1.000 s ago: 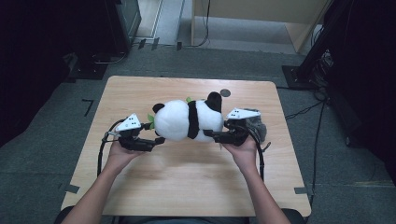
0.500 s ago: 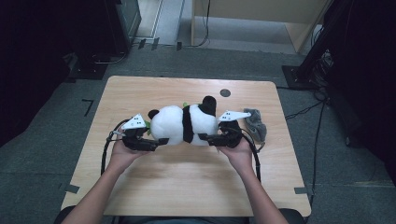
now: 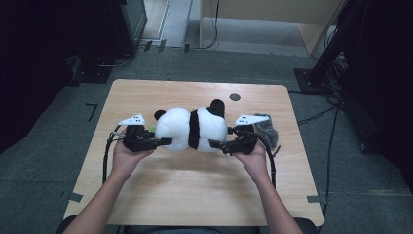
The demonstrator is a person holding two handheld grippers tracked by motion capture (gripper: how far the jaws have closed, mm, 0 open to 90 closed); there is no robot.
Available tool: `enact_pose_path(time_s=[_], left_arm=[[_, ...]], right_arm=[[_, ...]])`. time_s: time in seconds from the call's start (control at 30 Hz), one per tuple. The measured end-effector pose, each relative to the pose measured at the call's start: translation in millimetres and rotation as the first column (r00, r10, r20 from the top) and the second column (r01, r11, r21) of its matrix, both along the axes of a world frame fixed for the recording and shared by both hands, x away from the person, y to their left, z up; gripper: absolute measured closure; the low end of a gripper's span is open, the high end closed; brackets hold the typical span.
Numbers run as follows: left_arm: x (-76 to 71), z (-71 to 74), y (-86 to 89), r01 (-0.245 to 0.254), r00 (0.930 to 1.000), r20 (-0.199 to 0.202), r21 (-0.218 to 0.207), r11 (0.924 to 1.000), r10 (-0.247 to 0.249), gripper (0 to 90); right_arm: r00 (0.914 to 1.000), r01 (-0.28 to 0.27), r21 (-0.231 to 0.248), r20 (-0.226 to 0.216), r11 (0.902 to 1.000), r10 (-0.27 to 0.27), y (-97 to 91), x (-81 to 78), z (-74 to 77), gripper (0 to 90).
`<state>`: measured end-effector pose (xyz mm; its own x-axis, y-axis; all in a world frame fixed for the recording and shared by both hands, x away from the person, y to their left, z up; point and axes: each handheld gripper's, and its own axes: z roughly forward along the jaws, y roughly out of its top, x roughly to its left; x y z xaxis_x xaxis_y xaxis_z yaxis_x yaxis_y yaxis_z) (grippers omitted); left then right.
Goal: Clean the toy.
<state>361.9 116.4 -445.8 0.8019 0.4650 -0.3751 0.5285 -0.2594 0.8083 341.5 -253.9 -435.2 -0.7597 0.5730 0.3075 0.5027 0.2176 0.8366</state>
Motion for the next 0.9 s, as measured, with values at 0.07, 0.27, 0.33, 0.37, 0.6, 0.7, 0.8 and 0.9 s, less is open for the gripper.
enact_pose_path(time_s=[0.07, 0.27, 0.33, 0.37, 0.6, 0.7, 0.8, 0.9], left_arm=[[-0.5, 1.5, 1.6, -0.007, 1.0000, 0.007, 0.006, 1.0000, 0.007, 60.3], [2.3, 2.4, 17.1, -0.037, 0.9993, -0.002, -0.003, 0.9993, 0.037, 60.3], [1.8, 3.1, 20.0, -0.040, 0.9992, -0.010, -0.011, 0.9991, 0.040, 60.3], [1.4, 3.6, 20.6, -0.041, 0.9991, -0.010, -0.013, 0.9991, 0.041, 60.3], [1.7, -1.0, 13.9, -0.016, 0.9990, -0.041, -0.028, 0.9995, 0.014, 60.1], [1.8, -5.3, 7.0, -0.014, 0.9985, -0.052, -0.002, 0.9999, 0.014, 58.8], [2.8, -8.6, 4.2, -0.019, 0.9983, -0.055, 0.015, 0.9997, 0.020, 57.1], [3.6, -12.0, 2.1, -0.026, 0.9987, -0.042, 0.052, 0.9983, 0.028, 54.8]], right_arm=[[0.9987, -0.011, -0.025, 0.050, 0.9996, 0.012, -2.6, -3.6, 1.5, 19.2], [0.9863, 0.046, -0.038, 0.160, 0.9982, -0.039, -19.8, -11.0, 3.8, 31.5], [0.9851, 0.072, -0.010, 0.157, 0.9973, -0.070, -26.9, -9.3, -1.1, 39.9], [0.9863, 0.075, -0.003, 0.148, 0.9972, -0.074, -29.3, -8.4, -4.0, 44.3], [0.9909, 0.073, -0.050, 0.117, 0.9961, -0.067, -25.6, -8.7, -7.2, 73.2], [0.9931, 0.050, -0.085, 0.110, 0.9952, -0.040, -19.7, -10.9, -7.3, 75.2], [0.9941, 0.057, -0.106, 0.097, 0.9927, -0.047, -19.5, -10.0, -9.4, 75.2], [0.9957, 0.054, -0.123, 0.081, 0.9909, -0.044, -18.1, -8.7, -12.1, 75.4]])
